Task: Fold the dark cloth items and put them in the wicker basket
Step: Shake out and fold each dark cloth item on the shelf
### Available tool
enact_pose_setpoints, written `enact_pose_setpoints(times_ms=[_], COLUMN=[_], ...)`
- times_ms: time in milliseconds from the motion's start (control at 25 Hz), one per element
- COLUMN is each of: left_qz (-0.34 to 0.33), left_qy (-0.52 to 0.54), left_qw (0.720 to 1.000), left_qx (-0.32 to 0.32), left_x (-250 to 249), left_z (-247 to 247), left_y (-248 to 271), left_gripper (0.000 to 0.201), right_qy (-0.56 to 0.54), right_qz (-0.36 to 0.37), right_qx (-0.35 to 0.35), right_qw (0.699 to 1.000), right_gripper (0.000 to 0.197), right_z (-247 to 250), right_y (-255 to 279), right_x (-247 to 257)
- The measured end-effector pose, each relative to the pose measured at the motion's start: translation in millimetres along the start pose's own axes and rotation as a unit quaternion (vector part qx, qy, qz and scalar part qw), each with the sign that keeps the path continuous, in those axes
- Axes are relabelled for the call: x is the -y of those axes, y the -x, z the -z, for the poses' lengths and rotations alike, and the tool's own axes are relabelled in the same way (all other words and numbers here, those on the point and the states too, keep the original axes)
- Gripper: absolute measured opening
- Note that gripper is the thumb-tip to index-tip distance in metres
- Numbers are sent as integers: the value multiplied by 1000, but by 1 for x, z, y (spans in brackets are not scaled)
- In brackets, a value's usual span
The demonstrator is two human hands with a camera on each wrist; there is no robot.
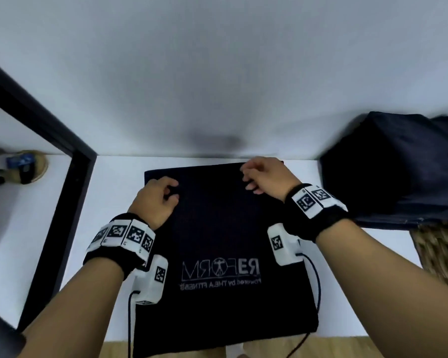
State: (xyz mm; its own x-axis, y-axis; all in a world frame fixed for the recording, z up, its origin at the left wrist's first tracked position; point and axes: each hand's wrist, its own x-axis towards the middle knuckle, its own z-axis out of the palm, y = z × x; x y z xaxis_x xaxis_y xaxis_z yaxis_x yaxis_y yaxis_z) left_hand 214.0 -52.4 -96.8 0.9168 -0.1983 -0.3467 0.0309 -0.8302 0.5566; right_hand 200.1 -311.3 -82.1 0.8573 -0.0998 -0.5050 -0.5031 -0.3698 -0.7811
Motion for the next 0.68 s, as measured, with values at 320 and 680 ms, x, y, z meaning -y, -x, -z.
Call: enact_pose_setpoints(times_ms=[320,680], left_qz=[30,-47], left_qy=[-55,-197], left_qw=[998,978], left_qx=[3,-52], left_x=[15,21], left_z=[-14,16], left_y=[-27,-57], left_gripper=[25,51], right_qy=[-39,398], right_qz=[-34,144], right_qx=[-188,-120], right_qw=[981,898], right_gripper=[14,35], right_z=[40,43], right_y=[-44,-47], right_x=[-46,-61])
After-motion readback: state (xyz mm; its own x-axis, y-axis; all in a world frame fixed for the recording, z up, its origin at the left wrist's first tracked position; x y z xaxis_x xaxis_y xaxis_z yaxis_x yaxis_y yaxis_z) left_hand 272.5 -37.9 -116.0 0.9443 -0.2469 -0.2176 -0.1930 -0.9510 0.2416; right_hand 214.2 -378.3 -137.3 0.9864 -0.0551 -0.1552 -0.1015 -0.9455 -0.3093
